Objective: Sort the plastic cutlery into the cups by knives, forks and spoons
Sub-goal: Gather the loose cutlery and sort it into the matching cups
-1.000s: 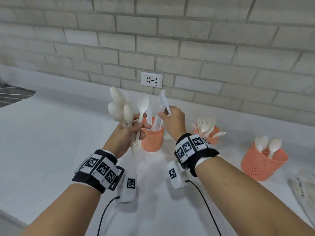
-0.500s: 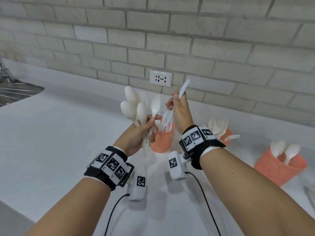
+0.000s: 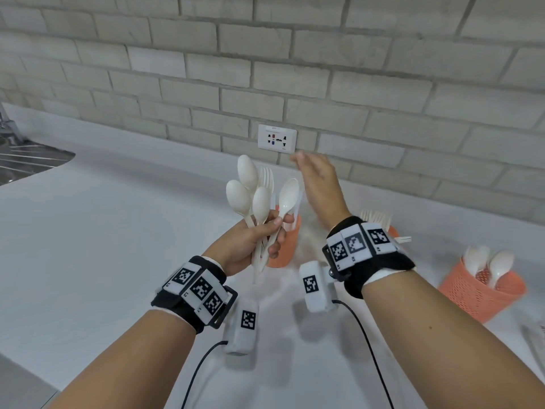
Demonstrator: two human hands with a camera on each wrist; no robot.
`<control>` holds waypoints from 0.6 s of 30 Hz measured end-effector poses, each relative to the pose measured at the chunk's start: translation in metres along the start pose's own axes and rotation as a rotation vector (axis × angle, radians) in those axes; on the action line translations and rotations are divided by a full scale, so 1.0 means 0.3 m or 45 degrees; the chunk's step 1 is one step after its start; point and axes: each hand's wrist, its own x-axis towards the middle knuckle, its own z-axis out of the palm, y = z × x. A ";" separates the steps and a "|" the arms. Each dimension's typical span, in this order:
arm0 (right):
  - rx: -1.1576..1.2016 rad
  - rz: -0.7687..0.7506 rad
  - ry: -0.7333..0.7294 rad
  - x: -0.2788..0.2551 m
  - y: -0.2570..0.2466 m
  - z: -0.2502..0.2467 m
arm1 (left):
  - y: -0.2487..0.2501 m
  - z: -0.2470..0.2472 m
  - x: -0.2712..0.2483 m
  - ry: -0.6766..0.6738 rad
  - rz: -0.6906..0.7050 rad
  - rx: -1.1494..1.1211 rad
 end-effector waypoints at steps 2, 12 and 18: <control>-0.009 0.139 -0.298 -0.011 -0.042 -0.036 | -0.005 0.016 0.008 -0.035 -0.021 0.042; 0.172 0.149 -0.060 -0.041 -0.117 -0.287 | -0.069 0.161 0.056 -0.130 -0.096 0.217; -0.076 -0.109 0.578 -0.027 -0.042 -0.506 | -0.121 0.254 0.094 -0.042 -0.223 0.190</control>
